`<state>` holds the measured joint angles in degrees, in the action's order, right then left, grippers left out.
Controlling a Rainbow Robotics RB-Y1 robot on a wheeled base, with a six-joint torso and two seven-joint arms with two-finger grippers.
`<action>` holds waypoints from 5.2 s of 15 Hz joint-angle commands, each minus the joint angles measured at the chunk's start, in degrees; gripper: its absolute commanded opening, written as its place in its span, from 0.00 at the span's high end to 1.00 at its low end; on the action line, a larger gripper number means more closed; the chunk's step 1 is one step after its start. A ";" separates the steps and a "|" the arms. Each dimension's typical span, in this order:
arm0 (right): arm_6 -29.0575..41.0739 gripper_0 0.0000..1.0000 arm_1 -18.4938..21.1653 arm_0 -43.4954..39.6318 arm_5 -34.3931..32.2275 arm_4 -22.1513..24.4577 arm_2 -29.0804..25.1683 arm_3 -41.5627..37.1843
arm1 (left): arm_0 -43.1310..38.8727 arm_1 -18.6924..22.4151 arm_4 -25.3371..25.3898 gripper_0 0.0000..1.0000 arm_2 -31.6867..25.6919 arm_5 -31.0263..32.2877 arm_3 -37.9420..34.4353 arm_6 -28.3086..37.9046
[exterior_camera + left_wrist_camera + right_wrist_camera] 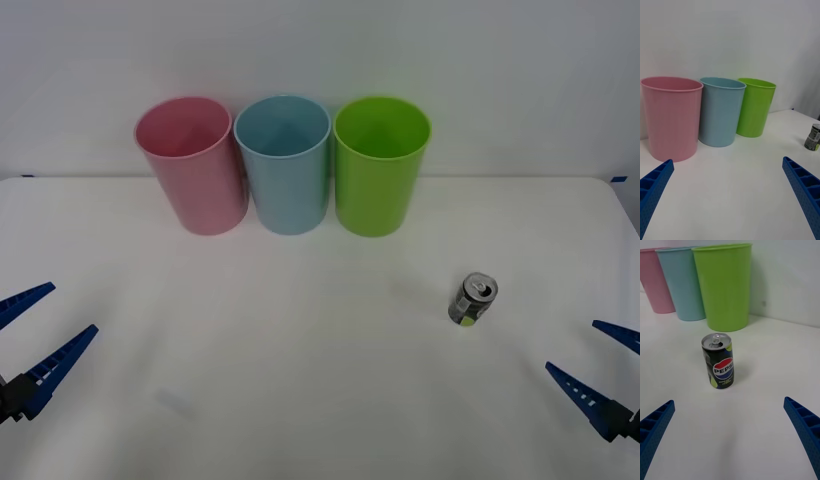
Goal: Grasp the object on the table and drop it into the matching bin: aluminum can to the light blue bin, PET bottle to the pink bin.
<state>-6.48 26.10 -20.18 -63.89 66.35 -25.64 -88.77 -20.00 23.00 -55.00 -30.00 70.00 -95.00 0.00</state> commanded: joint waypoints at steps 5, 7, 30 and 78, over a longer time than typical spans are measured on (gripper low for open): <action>-0.90 0.00 -0.08 0.40 4.39 1.42 4.72 0.35 | 0.00 0.00 0.00 0.00 0.00 0.00 0.00 0.00; -1.60 0.00 -0.17 2.25 5.36 0.80 6.83 3.25 | 0.00 0.00 0.00 0.00 0.00 0.00 0.00 0.00; -13.29 0.00 -9.31 16.05 10.54 0.01 10.70 18.72 | 0.00 0.00 0.00 0.00 0.00 0.00 0.00 0.00; -0.81 1.00 -11.33 19.21 13.44 -0.69 17.55 5.45 | 0.00 0.00 0.00 0.00 0.00 0.00 0.00 0.00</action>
<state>-8.81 14.49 -0.98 -50.68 65.60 -8.55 -82.21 -20.00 23.00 -55.00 -30.00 70.00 -95.00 0.00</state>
